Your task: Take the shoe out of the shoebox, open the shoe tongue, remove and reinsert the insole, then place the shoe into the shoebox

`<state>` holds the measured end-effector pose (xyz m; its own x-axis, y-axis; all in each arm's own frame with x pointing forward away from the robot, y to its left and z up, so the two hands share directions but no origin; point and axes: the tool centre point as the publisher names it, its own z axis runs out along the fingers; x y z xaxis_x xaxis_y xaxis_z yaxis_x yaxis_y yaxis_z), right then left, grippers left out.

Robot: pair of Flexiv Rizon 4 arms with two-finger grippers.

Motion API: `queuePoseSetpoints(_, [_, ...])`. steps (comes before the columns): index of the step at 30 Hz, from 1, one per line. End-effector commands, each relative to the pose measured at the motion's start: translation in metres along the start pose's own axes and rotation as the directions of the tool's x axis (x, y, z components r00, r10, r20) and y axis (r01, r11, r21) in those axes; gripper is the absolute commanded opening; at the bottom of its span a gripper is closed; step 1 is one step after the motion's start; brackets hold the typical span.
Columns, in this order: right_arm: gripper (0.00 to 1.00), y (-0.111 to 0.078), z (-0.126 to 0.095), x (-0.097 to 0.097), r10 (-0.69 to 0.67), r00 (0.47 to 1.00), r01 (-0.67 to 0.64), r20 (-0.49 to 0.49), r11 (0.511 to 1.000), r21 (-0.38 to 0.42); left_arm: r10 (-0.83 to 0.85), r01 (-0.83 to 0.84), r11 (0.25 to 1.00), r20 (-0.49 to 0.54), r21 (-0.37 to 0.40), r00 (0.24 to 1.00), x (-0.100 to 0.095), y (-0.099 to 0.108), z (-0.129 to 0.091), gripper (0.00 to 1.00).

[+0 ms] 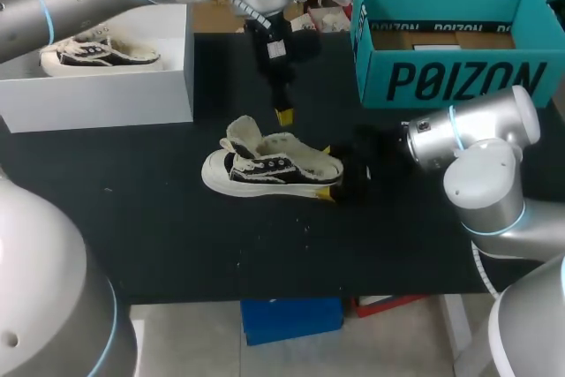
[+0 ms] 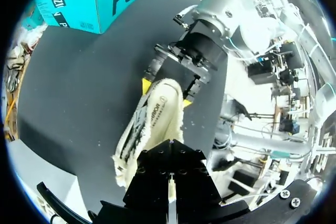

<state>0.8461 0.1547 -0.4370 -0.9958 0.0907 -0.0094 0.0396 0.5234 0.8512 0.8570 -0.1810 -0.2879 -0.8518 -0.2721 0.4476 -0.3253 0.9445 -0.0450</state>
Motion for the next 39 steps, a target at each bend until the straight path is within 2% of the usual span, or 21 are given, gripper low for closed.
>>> queuePoseSetpoints(1, [0.0,-0.003,0.003,-0.001,0.002,1.0,-0.002,0.0,1.0,0.002,0.04,-0.044,0.996,-0.052,-0.077,0.998,-0.005,-0.007,0.0,0.0])
queuePoseSetpoints(3, [0.0,-0.003,0.003,-0.001,0.002,1.0,-0.002,0.0,1.0,0.002,0.098,-0.099,0.991,-0.009,-0.095,0.995,-0.007,-0.008,0.001,0.0])
queuePoseSetpoints(7, [0.0,-0.003,0.003,-0.001,0.002,1.0,-0.002,0.0,1.0,0.002,0.178,-0.176,0.983,0.042,-0.044,0.983,-0.007,-0.009,0.001,0.0])
queuePoseSetpoints(9, [0.0,-0.003,0.003,-0.001,0.002,1.0,-0.002,0.0,1.0,0.002,0.241,-0.242,0.97,0.08,0.006,0.967,-0.003,-0.008,0.001,0.0])
queuePoseSetpoints(11, [0.0,-0.003,0.003,-0.001,0.002,1.0,-0.002,0.0,1.0,0.002,0.257,-0.26,0.966,0.111,0.012,0.96,-0.002,-0.008,0.001,0.0])
queuePoseSetpoints(13, [0.0,-0.003,0.003,-0.001,0.002,1.0,-0.002,0.0,1.0,0.002,0.286,-0.29,0.956,0.102,0.036,0.953,0.0,-0.008,0.001,0.0])
queuePoseSetpoints(25, [0.0,-0.003,0.003,-0.001,0.002,1.0,-0.002,0.0,1.0,0.002,0.286,-0.29,0.956,0.102,0.036,0.953,0.0,-0.008,0.001,0.0])
queuePoseSetpoints(29, [0.0,-0.003,0.003,-0.001,0.002,1.0,-0.002,0.0,1.0,0.002,0.367,-0.375,0.926,0.143,0.036,0.919,-0.001,-0.007,0.011,0.0])
queuePoseSetpoints(31, [0.0,-0.003,0.003,-0.001,0.002,1.0,-0.002,0.0,1.0,0.002,0.408,-0.417,0.907,0.12,0.059,0.905,0.0,-0.006,0.013,0.0])
queuePoseSetpoints(33, [0.0,-0.003,0.003,-0.001,0.002,1.0,-0.002,0.0,1.0,0.002,0.439,-0.446,0.895,0.135,0.022,0.888,0.003,-0.005,0.015,0.0])
queuePoseSetpoints(34, [0.0,-0.003,0.003,-0.001,0.002,1.0,-0.002,0.0,1.0,0.002,0.471,-0.477,0.878,0.116,0.031,0.874,0.004,-0.005,0.016,0.0])
queuePoseSetpoints(39, [0.0,-0.003,0.003,-0.001,0.002,1.0,-0.002,0.0,1.0,0.002,0.527,-0.526,0.85,0.089,-0.04,0.845,0.002,-0.002,0.023,0.0])
